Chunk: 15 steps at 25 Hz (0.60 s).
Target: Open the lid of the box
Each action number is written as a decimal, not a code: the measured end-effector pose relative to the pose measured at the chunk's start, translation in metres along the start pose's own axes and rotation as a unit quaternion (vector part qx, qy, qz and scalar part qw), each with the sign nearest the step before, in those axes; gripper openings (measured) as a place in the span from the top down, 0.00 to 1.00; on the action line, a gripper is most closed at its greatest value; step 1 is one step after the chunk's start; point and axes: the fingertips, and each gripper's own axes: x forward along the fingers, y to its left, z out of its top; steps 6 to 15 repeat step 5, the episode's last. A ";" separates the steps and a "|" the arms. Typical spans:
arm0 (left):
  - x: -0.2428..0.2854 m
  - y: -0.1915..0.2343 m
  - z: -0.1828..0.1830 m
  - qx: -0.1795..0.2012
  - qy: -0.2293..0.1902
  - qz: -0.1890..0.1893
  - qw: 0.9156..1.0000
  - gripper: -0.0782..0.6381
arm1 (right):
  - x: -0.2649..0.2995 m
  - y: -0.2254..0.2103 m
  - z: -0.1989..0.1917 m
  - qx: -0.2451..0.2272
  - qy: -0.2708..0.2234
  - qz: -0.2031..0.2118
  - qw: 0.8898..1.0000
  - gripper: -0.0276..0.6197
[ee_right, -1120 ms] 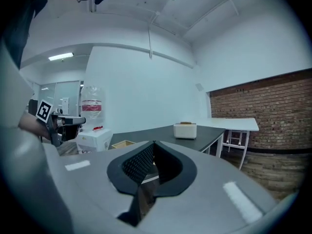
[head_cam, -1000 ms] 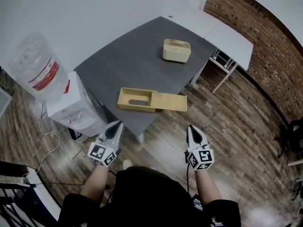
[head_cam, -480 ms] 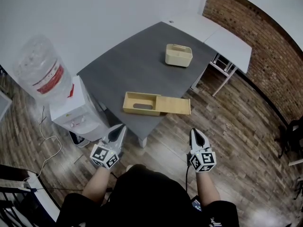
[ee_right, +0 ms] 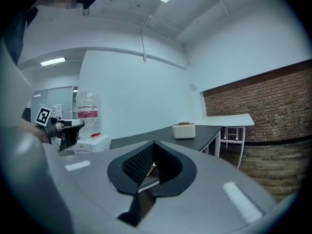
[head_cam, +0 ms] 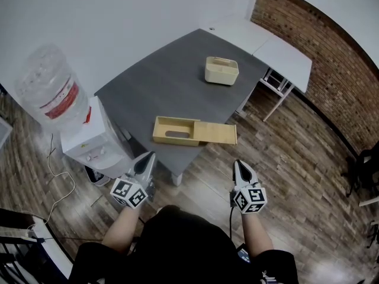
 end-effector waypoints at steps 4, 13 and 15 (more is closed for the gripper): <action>0.000 0.000 -0.002 0.006 0.006 -0.003 1.000 0.89 | 0.001 -0.002 0.001 0.003 0.000 -0.001 1.000 0.96; 0.000 0.000 -0.003 0.008 0.007 -0.003 1.000 0.89 | 0.001 -0.002 0.002 0.003 0.000 -0.001 1.000 0.96; 0.000 0.000 -0.003 0.008 0.007 -0.003 1.000 0.89 | 0.001 -0.002 0.002 0.003 0.000 -0.001 1.000 0.96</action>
